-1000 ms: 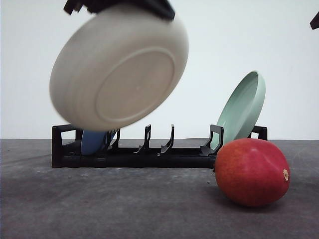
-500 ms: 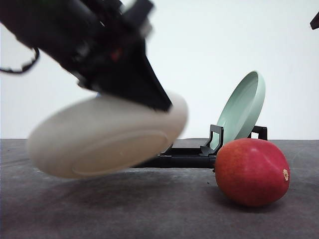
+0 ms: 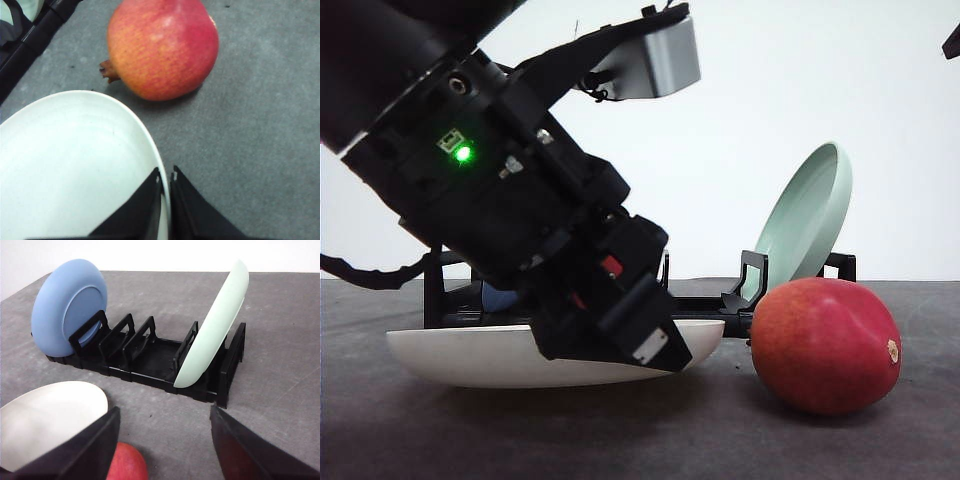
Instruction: Place pomegranate in white plate
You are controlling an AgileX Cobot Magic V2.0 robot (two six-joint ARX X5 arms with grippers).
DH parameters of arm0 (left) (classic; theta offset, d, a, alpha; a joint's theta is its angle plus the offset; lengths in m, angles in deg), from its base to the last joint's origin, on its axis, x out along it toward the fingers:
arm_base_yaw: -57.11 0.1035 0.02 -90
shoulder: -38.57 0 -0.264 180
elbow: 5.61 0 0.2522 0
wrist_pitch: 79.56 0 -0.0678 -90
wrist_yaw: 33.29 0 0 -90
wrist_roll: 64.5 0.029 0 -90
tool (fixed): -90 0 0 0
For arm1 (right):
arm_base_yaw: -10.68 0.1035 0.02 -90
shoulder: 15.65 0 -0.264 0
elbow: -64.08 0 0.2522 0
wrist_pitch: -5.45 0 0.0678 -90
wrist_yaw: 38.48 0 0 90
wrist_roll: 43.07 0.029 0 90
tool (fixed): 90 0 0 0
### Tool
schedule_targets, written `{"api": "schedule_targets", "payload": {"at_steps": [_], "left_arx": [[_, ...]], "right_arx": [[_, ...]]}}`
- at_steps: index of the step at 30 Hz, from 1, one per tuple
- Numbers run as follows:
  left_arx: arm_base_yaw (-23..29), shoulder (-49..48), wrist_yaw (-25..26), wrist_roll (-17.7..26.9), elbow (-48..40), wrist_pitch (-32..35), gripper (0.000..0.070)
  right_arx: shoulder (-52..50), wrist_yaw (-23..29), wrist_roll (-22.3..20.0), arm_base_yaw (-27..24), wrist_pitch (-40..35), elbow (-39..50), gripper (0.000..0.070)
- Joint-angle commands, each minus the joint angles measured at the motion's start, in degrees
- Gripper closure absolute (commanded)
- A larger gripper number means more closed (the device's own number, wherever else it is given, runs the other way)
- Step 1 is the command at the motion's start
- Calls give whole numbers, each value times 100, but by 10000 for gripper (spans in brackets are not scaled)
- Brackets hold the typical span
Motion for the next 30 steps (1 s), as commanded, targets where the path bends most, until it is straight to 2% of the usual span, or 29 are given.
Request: {"api": "schedule_targets", "payload": {"at_steps": [1, 2, 4, 6, 8, 10, 13, 19, 23, 30], "left_arx": [[-121, 73, 15, 87, 27, 73, 661], [-145, 72, 15, 78, 28, 74, 650], [-187, 72, 15, 23, 32, 75, 543], [-216, 72, 15, -203, 38, 70, 439], [-222, 68, 15, -530, 51, 16, 381], [-208, 36, 16, -889, 119, -228, 375], [-100, -152, 152, -1472, 340, -963, 374], [413, -892, 1263, -2128, 734, -2135, 375], [953, -1472, 1655, -2366, 868, -2768, 376], [2293, -2502, 1758, -2412, 870, -3683, 375]], "right_arx": [[11, 2, -22, 22, -71, -94, 339], [11, 2, -22, 22, -71, -94, 339], [11, 2, -22, 22, -71, -94, 339], [11, 2, -22, 22, -71, -94, 340], [11, 2, -22, 22, -70, -94, 339], [11, 2, -22, 22, -71, -94, 339], [11, 2, -20, 22, -70, -94, 340], [11, 2, -21, 22, -72, -94, 339], [11, 1, -21, 22, -70, -94, 339], [11, -1, -20, 22, -66, -94, 339]]}}
